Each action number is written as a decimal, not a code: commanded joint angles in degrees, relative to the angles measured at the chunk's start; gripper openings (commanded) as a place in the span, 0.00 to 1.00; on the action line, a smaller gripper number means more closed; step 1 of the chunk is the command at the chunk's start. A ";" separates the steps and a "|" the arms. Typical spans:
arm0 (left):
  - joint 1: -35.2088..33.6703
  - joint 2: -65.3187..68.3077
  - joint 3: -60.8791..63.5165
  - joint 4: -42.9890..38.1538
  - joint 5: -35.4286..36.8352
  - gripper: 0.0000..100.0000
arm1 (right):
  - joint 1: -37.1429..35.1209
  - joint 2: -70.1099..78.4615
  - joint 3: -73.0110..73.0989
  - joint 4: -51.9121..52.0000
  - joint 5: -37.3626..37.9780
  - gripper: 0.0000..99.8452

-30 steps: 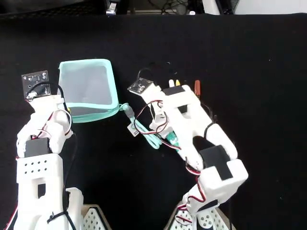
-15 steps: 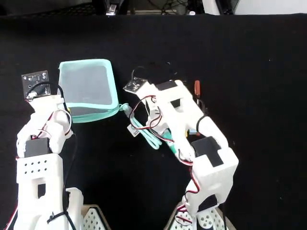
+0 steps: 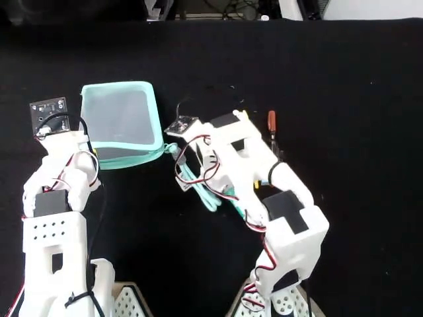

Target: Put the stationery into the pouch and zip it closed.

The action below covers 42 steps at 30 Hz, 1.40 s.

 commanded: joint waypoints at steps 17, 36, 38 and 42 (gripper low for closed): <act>0.66 0.09 -0.22 -1.23 0.35 0.03 | 0.09 -1.98 0.48 2.90 4.40 0.18; 0.57 0.09 -0.22 -1.23 0.35 0.03 | 4.84 -4.09 -0.75 -12.92 -10.90 0.01; 0.48 0.09 -0.22 -1.23 0.35 0.03 | 5.19 -4.44 -1.27 -10.73 -10.73 0.01; 0.48 0.09 -0.31 -1.32 0.35 0.03 | 7.03 -12.09 -6.11 0.97 -11.25 0.05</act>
